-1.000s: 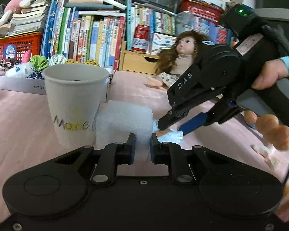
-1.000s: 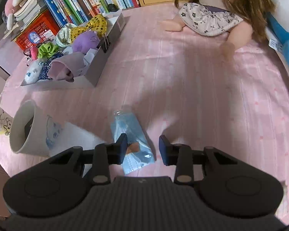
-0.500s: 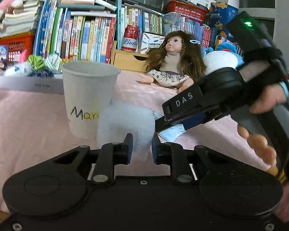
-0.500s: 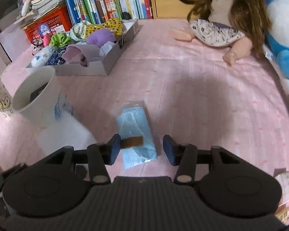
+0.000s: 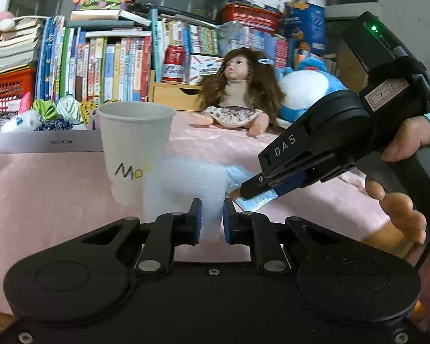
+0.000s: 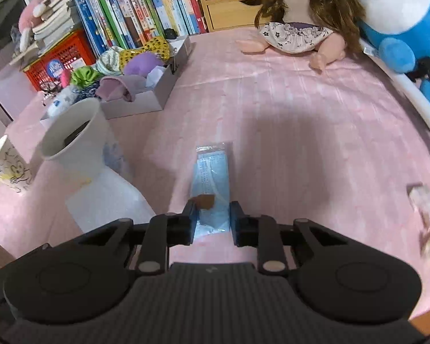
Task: Organize soft objects
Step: 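Lift the foam block with left tool while right tool lifts the blue packet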
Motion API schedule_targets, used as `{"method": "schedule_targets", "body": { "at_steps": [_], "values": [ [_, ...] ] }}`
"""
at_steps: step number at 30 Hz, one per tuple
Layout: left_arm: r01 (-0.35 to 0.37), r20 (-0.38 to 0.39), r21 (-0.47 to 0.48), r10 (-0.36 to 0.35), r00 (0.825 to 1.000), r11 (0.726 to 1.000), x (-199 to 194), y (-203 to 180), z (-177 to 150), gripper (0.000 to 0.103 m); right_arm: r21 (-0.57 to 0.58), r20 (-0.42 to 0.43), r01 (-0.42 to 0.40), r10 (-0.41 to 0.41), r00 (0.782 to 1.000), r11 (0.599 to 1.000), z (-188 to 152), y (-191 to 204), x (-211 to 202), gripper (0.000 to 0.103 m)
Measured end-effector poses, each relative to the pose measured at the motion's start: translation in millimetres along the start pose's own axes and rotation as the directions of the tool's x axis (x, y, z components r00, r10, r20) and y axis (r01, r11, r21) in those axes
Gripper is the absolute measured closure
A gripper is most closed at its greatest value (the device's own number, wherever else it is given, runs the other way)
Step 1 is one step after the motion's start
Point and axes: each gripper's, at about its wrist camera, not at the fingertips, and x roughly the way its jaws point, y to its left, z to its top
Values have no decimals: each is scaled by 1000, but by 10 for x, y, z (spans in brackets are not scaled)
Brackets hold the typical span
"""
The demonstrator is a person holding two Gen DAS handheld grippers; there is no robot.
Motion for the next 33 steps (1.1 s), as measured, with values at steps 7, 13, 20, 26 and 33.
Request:
{"method": "schedule_targets", "body": {
  "at_steps": [7, 13, 20, 26, 33],
  "values": [
    [-4, -20, 48, 5, 1000, 999, -336, 304, -105, 82, -10, 29, -23, 23, 999, 1000, -197, 208, -61, 74],
    [-43, -18, 52, 44, 999, 998, -561, 599, -119, 53, -41, 36, -32, 34, 999, 999, -261, 416, -62, 74],
    [-77, -26, 9, 78, 997, 997, -585, 856, -90, 48, -44, 35, -79, 81, 996, 996, -323, 628, -16, 75],
    [-149, -7, 10, 149, 989, 989, -591, 1023, -57, 47, -54, 37, -104, 106, 994, 993, -365, 769, -38, 75],
    [-222, -22, -49, 221, 975, 974, -471, 1248, 42, 46, -61, 38, -141, 144, 989, 988, -449, 910, -48, 74]
  ]
}}
